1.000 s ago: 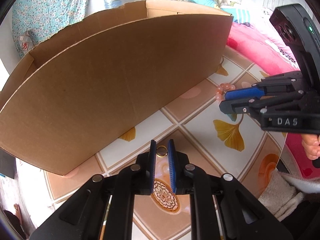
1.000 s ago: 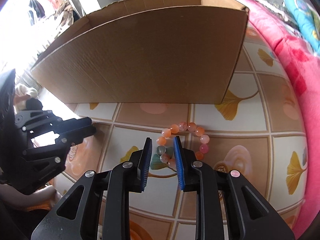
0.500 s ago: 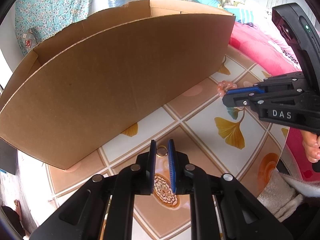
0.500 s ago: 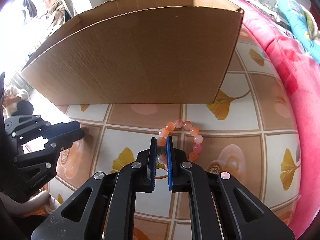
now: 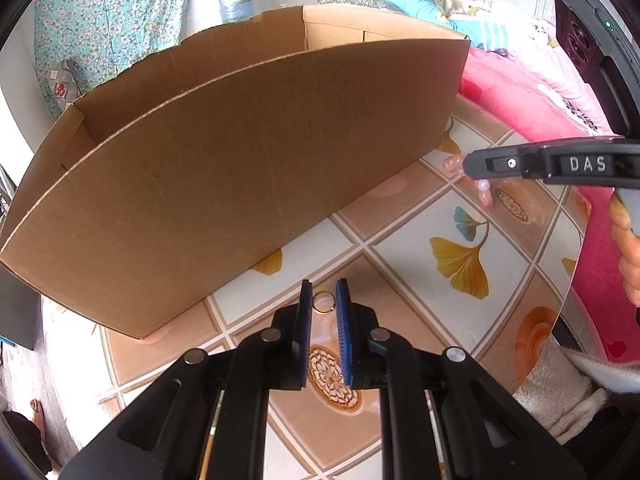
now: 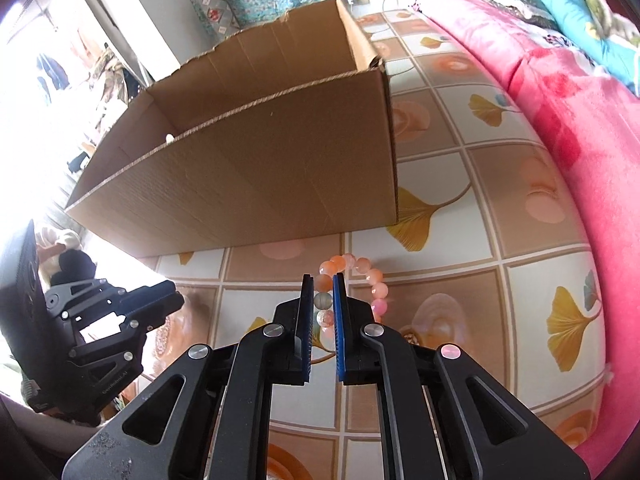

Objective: Organize jewelry
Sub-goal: 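Close the right gripper on the pink bead bracelet while left holds the ring, then lift the gold ring and pink bracelet over the box rim with both grippers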

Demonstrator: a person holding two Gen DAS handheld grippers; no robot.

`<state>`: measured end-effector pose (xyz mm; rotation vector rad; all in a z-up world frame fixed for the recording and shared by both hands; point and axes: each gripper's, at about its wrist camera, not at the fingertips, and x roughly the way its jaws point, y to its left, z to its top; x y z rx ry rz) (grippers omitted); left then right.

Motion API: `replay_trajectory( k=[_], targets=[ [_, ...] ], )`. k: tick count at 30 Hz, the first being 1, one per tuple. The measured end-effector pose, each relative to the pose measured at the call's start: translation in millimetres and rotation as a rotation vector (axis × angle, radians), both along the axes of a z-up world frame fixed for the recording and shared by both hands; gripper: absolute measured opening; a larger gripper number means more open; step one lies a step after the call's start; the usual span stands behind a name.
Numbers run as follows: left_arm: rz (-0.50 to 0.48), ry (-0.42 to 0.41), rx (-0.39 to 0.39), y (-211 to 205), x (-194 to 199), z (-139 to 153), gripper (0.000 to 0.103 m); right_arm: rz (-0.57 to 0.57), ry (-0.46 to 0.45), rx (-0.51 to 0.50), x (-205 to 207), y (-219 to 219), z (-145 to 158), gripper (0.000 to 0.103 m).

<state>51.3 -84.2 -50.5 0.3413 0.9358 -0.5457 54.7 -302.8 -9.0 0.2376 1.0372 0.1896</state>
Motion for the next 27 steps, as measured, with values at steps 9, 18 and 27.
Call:
replay_trajectory(
  k=[9,18,27],
  targets=[
    [0.000,-0.024,-0.062,10,-6,20,0.000,-0.009,-0.070,0.054,-15,-6,24,0.007],
    [-0.026,-0.040,-0.133,30,-14,34,0.000,-0.037,-0.100,0.106,-22,-16,32,0.007],
    [-0.060,0.026,-0.116,33,-14,19,0.026,-0.010,-0.042,0.150,-13,-5,8,0.007]
  ],
)
